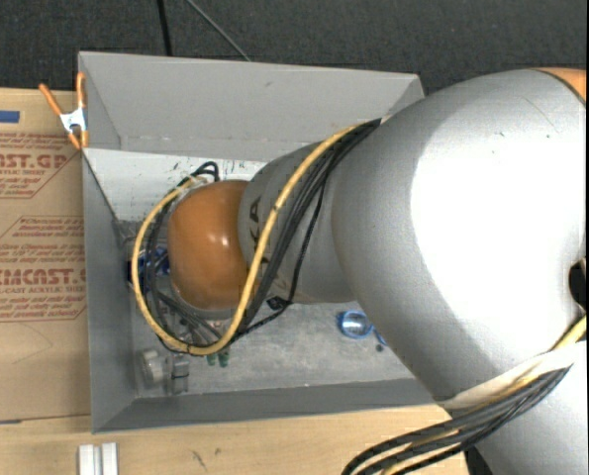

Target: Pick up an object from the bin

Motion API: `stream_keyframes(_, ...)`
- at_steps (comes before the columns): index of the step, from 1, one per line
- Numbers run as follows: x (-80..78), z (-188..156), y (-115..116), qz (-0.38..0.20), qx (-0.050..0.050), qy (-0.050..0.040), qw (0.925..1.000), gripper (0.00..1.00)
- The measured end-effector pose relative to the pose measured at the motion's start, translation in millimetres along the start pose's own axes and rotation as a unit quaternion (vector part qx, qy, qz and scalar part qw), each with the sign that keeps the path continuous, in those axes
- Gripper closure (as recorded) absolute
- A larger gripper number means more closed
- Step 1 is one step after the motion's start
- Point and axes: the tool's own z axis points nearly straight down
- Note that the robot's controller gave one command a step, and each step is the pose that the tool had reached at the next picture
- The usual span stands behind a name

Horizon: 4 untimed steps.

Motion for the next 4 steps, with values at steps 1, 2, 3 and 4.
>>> stream_keyframes(1,-0.1,0.0,0.0,0.0,0.0,-0.0001,1.0,1.0)
stream_keyframes(2,-0.5,-188.5,13.4,-0.011,-0.001,-0.0052,0.9999,1.0)
stream_keyframes(3,-31.1,-90.8,11.1,-0.055,0.002,0.0019,0.9985,1.0)
stream_keyframes(4,-31.9,-95.8,12.1,-0.054,0.0,-0.001,0.9985,0.0)
